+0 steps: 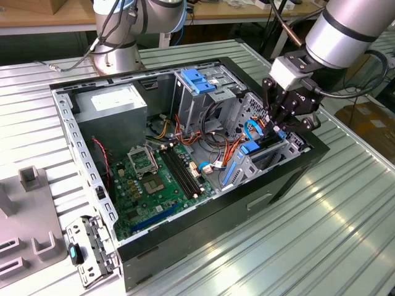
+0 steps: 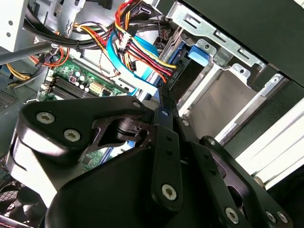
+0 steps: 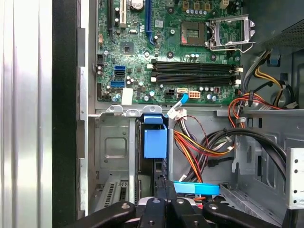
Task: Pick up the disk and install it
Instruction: 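Insert the second disk wire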
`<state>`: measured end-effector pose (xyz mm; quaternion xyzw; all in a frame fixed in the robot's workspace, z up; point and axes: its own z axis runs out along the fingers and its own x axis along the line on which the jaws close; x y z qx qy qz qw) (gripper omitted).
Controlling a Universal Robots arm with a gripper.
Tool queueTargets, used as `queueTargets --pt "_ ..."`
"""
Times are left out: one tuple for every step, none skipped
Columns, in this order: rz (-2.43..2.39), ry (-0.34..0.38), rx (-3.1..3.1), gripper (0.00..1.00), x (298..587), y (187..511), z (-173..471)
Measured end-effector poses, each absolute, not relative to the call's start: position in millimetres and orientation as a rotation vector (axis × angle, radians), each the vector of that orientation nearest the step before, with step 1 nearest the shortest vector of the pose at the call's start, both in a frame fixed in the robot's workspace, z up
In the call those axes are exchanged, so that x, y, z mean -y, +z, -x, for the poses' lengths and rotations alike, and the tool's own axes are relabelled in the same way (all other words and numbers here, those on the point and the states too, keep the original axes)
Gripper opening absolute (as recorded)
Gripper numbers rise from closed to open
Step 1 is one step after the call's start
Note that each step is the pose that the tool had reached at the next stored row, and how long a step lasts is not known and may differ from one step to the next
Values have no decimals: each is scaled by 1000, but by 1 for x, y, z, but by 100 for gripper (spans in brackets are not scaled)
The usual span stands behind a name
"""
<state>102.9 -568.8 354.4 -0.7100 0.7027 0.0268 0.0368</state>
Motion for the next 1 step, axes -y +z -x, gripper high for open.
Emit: queueTargets --pt "2180 82 -2158 11 569 354 -103"
